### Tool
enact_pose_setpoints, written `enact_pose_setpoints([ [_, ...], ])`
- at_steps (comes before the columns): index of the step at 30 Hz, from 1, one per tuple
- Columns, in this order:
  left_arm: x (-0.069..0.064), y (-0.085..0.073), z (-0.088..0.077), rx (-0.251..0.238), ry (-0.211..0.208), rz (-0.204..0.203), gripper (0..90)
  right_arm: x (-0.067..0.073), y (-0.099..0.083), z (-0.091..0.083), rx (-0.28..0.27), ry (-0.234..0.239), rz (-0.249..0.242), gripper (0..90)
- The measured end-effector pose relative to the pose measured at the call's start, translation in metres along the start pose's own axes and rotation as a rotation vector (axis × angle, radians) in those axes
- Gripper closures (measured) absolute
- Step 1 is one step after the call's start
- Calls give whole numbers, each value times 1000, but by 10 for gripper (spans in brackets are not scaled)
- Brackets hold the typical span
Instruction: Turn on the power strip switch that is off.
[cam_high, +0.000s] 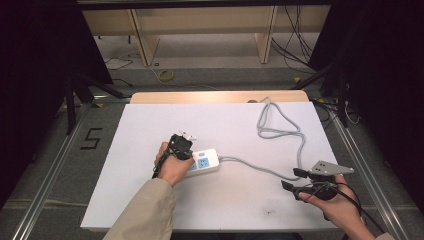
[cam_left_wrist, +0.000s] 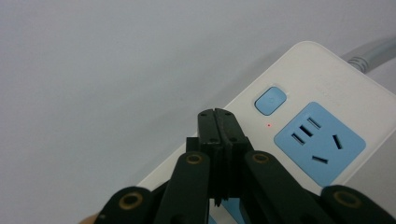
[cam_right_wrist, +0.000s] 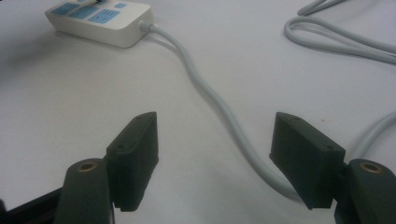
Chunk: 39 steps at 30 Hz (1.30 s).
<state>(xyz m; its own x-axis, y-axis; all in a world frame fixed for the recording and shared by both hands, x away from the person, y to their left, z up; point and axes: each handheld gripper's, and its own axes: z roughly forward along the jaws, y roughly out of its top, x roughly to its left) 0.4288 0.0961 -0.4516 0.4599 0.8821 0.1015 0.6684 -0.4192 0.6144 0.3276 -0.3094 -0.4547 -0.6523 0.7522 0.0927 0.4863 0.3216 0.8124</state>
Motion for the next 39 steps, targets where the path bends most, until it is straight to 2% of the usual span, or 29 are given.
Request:
enact_pose_setpoints([
  [5, 1, 1, 0, 5, -5, -4, 900, 0, 0, 0, 2, -2, -2, 327],
  [13, -2, 3, 1, 24, 7, 22, 900, 2, 0, 0, 8, -5, -12, 328],
  [22, 1, 4, 1, 31, -7, -4, 900, 2, 0, 1, 9, -3, -13, 330],
  [39, 1, 9, 2, 72, -4, -1, 900, 2, 0, 1, 12, -2, -12, 330],
])
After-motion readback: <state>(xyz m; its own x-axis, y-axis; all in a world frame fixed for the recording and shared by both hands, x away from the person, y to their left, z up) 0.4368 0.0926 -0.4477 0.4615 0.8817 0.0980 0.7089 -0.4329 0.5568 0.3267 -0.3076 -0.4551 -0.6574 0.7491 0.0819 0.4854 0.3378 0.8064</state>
